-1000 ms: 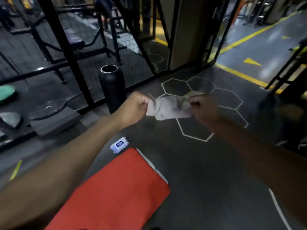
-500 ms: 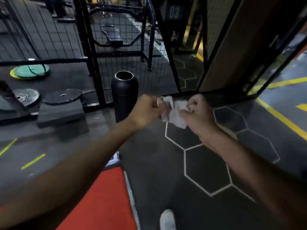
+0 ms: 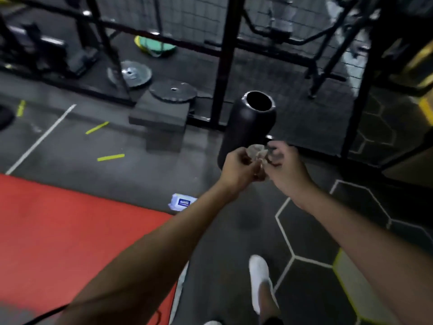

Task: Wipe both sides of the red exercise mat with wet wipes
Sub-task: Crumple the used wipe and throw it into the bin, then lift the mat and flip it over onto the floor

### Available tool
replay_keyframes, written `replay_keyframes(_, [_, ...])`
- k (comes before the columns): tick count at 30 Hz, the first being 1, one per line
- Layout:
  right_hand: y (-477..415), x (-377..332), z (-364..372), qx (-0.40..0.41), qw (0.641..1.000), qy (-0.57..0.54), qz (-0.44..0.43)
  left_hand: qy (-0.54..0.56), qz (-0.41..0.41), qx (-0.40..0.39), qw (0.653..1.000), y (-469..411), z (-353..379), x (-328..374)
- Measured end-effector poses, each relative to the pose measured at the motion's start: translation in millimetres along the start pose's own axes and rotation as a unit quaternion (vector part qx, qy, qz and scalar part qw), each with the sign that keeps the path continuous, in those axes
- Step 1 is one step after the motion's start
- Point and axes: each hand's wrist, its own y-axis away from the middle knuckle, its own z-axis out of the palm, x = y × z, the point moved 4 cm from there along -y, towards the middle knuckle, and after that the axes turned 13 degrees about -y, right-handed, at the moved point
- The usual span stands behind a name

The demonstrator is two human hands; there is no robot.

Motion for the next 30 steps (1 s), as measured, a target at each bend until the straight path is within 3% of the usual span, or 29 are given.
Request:
replay_keyframes(6, [-142.5, 73.1, 98.1, -0.14, 0.987, 0.072, 0.031, 0.029, -0.103, 0.083, 0.991, -114.5, -53.1, -56.7])
replay_keyframes(12, [-259.0, 202.6, 242.6, -0.252, 0.957, 0.1, 0.104, 0.053, -0.285, 0.217, 0.932, -240.9, -117.1, -198.6])
replay_keyframes(15, [-309.7, 270.4, 292.7, -0.265, 0.949, 0.122, 0.12, 0.111, -0.322, 0.204, 0.918, -300.9, -125.8, -273.9])
replay_keyframes(19, [-363.1, 335.4, 334.6, -0.197, 0.963, 0.135, 0.128, 0.164, -0.339, 0.263, 0.888, -354.7, -141.1, -341.4])
replay_keyframes(22, [-369.7, 367.2, 353.5, -0.182, 0.961, 0.147, 0.148, 0.139, -0.366, 0.279, 0.877, -355.3, -154.2, -378.2])
replay_keyframes(30, [-247.6, 410.1, 410.9, -0.318, 0.908, 0.177, 0.206, 0.095, -0.399, 0.31, 0.858, -245.1, -195.7, -453.6])
